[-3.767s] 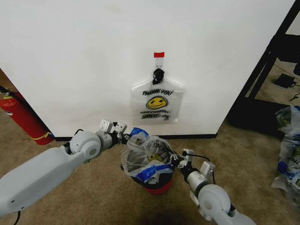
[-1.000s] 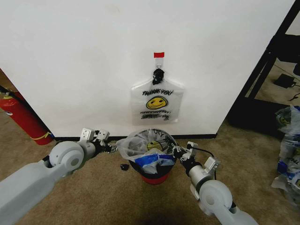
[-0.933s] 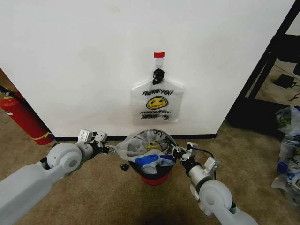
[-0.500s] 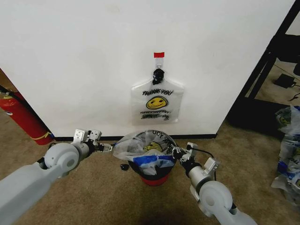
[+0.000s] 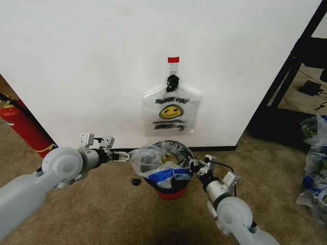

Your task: Pick up the garbage bag from the wall and place it over the trash bin.

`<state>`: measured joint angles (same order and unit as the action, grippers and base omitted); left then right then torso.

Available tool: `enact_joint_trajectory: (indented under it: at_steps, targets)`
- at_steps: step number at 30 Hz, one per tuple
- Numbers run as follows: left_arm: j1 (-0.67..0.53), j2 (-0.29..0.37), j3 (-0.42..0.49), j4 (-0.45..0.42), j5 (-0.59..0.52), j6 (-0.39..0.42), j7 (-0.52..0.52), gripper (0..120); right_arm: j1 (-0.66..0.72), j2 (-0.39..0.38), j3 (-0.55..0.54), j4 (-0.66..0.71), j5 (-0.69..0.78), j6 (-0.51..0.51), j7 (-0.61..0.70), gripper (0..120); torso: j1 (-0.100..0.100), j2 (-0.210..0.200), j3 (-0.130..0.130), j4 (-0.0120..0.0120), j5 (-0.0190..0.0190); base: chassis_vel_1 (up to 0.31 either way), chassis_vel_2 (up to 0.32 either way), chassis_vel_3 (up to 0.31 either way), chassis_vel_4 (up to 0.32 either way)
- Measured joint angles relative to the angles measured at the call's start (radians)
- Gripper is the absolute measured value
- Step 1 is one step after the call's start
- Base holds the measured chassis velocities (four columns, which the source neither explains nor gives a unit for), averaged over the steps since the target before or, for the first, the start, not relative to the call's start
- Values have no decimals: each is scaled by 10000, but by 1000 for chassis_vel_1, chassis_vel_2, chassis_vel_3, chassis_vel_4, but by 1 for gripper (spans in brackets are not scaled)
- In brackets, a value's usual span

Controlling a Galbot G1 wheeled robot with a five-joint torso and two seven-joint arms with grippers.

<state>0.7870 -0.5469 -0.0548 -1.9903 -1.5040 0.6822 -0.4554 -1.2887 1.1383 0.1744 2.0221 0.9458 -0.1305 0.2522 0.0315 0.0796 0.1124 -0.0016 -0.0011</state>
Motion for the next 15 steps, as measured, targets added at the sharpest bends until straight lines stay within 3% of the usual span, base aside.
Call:
enact_joint_trajectory:
  at_steps: [7,13,15]
  targets:
    - [-183,231,-178,378,-27,-75,-98,100,-16,-32,1,11,-33,17,-52,2,0,0,0,1,2,0,0,0,0]
    - [-82,455,-328,203,250,-199,-122,100,107,-3,-55,-2,-26,20,-54,2,-1,0,0,5,-2,0,0,0,0]
    - [35,434,-602,-219,309,-399,-60,100,84,10,-35,0,-19,20,-53,2,-1,0,1,3,0,0,0,0,0]
